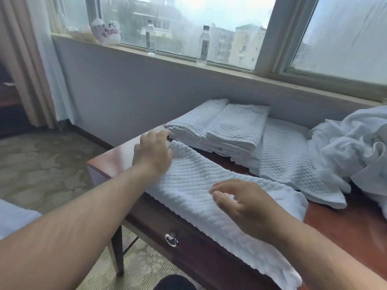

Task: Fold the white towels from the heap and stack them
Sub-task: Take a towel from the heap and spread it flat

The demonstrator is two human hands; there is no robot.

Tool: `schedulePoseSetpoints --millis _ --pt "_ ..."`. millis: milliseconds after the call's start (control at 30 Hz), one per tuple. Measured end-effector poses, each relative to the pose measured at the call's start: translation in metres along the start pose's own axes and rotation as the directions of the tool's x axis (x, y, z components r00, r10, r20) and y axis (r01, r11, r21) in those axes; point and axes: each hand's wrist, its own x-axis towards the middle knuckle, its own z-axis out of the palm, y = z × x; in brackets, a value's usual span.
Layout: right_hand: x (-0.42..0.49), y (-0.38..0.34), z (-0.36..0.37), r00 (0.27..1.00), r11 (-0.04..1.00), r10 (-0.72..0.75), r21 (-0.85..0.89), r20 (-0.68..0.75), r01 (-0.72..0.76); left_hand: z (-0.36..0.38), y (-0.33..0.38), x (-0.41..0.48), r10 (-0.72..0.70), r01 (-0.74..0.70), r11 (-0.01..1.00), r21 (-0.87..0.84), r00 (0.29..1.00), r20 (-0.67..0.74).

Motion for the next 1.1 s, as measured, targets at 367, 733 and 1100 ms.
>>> schedulePoseSetpoints --millis 367,733,1100 --pt "-0.011 0.052 0.019 0.945 0.891 0.270 -0.326 -0.182 -0.317 0.032 0.033 -0.031 0.246 -0.328 0.939 0.101 0.849 0.468" --pt "-0.050 0.052 -0.003 0.492 0.662 0.749 0.479 -0.444 -0.576 0.035 0.040 -0.034 0.220 -0.330 0.931 0.157 0.850 0.478" --pt "-0.117 0.055 -0.023 0.703 -0.074 0.627 0.924 0.336 -0.376 0.036 0.056 -0.049 0.273 -0.381 0.915 0.133 0.826 0.493"
